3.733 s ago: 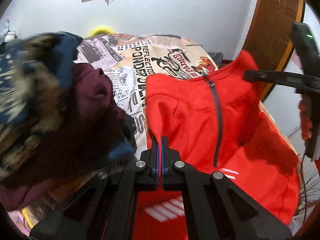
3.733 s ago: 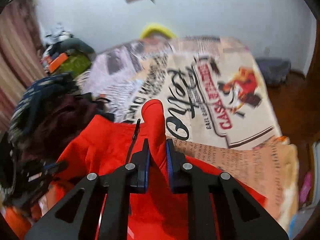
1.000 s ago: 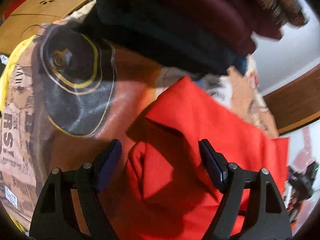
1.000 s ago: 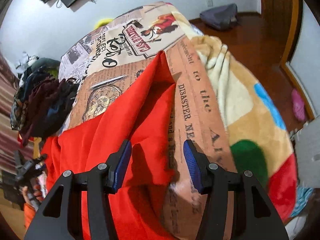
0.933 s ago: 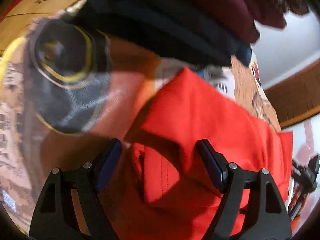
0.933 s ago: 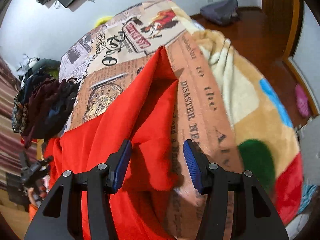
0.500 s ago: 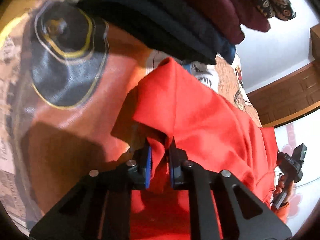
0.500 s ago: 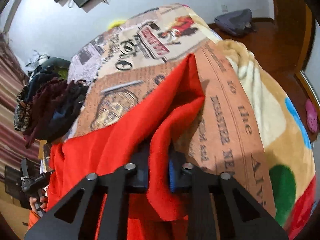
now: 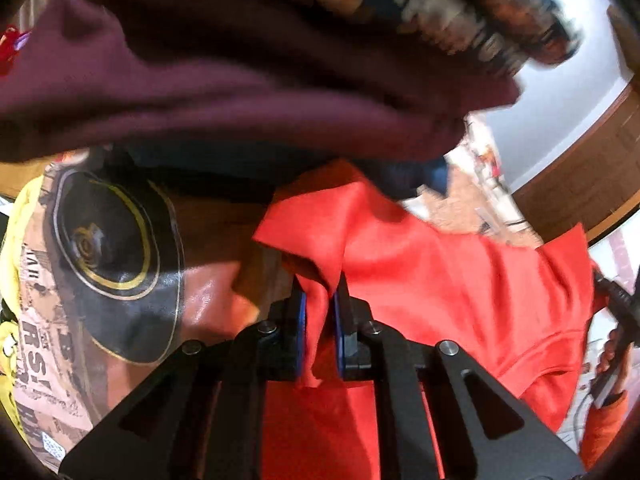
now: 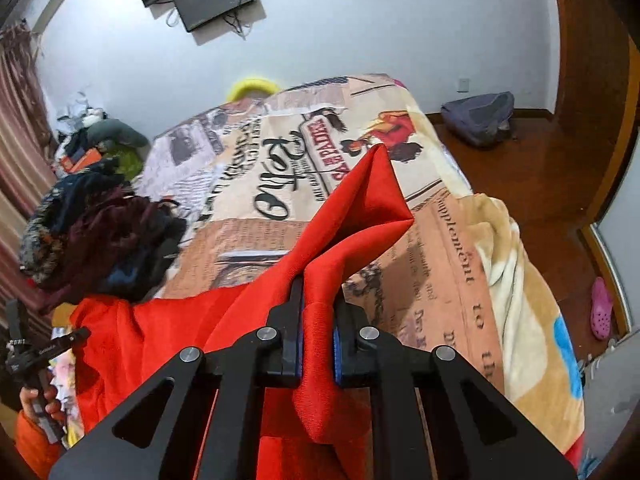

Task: Fold large clothes

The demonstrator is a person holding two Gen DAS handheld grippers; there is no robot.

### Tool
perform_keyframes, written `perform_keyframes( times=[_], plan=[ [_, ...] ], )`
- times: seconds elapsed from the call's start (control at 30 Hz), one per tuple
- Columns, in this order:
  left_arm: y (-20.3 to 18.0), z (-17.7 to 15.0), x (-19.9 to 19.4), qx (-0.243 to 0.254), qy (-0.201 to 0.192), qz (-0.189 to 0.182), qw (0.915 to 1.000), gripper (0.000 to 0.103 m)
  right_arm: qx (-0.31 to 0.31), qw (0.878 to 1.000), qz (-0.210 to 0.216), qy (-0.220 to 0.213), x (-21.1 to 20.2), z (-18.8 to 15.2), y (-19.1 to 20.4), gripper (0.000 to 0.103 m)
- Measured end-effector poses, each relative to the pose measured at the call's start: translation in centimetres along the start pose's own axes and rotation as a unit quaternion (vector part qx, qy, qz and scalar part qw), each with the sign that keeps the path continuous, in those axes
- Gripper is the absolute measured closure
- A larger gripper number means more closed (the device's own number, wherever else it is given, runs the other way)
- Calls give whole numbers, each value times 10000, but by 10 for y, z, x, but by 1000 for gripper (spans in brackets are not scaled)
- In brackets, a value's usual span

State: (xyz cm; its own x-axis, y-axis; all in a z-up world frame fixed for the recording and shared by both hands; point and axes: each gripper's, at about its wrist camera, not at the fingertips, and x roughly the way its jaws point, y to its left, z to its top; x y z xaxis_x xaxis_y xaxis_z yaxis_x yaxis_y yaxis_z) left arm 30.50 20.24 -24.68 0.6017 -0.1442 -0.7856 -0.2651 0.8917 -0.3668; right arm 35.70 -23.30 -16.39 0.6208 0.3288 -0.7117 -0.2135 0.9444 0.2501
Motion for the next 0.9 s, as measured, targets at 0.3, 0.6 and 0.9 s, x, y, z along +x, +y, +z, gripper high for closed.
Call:
perform_keyframes(
  times=[0.3,0.6,0.9],
  plan=[
    [19,-13,11,-55,82,256,9996,87,-322,9972,-404,540,31,-22,-17,91],
    [-7,-24,-35,823,-169,1001,9914,86,-862,9941,-565,345,-14,-19,-1,86],
    [-19,-45,-106,1312,-551,1175,9828,50,-1404,9893,-385,-118,-93,-41,18,47]
  ],
)
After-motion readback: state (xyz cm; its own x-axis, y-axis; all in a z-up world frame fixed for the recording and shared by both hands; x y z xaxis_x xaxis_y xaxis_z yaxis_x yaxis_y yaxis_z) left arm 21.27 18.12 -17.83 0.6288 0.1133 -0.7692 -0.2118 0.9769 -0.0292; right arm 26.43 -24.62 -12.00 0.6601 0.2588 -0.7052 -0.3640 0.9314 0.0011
